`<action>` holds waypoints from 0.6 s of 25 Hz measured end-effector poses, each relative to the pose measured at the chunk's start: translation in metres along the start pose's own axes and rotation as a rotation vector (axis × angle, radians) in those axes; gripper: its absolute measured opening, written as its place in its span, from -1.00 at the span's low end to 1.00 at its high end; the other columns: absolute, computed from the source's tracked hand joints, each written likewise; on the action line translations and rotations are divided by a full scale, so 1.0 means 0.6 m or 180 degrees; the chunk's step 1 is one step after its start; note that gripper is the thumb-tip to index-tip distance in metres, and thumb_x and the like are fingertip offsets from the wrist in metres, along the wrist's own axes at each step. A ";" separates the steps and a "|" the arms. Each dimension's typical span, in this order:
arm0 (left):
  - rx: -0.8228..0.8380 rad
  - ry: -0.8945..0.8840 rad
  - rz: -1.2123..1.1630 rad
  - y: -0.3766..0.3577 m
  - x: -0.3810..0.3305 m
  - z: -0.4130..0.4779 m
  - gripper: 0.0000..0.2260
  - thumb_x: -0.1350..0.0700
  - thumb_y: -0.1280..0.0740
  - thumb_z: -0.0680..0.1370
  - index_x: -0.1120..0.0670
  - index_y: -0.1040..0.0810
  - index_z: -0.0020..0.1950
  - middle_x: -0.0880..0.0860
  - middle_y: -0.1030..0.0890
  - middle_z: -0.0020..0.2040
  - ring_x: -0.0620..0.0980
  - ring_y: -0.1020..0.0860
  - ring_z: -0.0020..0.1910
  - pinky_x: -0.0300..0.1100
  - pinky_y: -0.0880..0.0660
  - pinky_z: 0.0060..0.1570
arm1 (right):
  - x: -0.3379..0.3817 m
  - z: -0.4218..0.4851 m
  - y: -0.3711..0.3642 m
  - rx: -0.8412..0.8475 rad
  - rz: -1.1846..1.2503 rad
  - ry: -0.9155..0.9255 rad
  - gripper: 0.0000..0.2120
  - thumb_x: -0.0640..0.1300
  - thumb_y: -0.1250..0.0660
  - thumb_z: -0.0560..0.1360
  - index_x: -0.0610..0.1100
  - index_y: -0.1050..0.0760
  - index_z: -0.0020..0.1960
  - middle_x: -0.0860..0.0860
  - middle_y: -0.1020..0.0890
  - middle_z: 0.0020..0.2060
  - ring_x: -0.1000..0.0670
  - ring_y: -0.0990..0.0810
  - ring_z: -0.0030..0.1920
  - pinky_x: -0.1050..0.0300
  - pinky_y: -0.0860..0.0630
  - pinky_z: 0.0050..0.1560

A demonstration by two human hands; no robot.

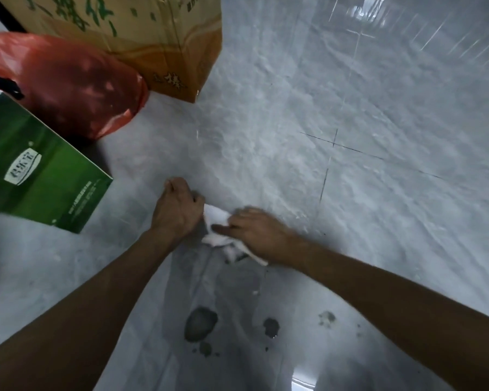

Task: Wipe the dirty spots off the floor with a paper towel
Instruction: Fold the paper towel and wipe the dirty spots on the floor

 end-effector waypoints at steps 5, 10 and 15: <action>0.0110 0.0008 0.0138 -0.001 0.003 0.001 -0.55 0.01 -0.26 0.54 0.30 -0.33 0.27 0.34 -0.39 0.28 0.34 -0.45 0.18 0.02 -0.41 0.11 | -0.164 -0.218 0.108 -0.0246 -0.0219 -0.2750 -0.76 -0.10 -0.40 0.48 0.06 -0.62 0.13 -0.04 -0.64 -0.17 -0.14 -0.60 -0.20 0.15 -0.50 -0.23; 0.0248 -0.0184 0.0233 -0.008 -0.006 -0.033 -0.52 0.08 -0.26 0.55 0.36 -0.27 0.34 0.38 -0.32 0.35 0.37 -0.37 0.29 0.08 -0.34 0.26 | -0.059 -0.222 0.059 -0.0898 -0.0125 -0.3740 -0.68 -0.23 -0.25 0.48 -0.18 -0.55 0.21 -0.25 -0.60 -0.10 -0.28 -0.58 -0.19 -0.12 -0.53 -0.18; 0.0451 -0.0707 0.0121 0.021 0.032 -0.077 -0.65 0.12 -0.33 0.52 0.29 -0.38 0.20 0.32 -0.51 0.12 0.24 -0.52 0.09 -0.06 -0.37 0.00 | 0.161 -0.084 -0.024 -0.0131 0.0440 -0.0991 -0.63 -0.08 -0.39 0.43 -0.11 -0.56 0.23 -0.13 -0.65 -0.07 -0.17 -0.63 -0.16 -0.03 -0.59 -0.07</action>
Point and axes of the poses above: each hand's wrist, its own z-axis towards the middle knuckle, its own y-axis out of the back of the hand, x = y × z, the point moved 2 cm from there along z, towards the middle knuckle
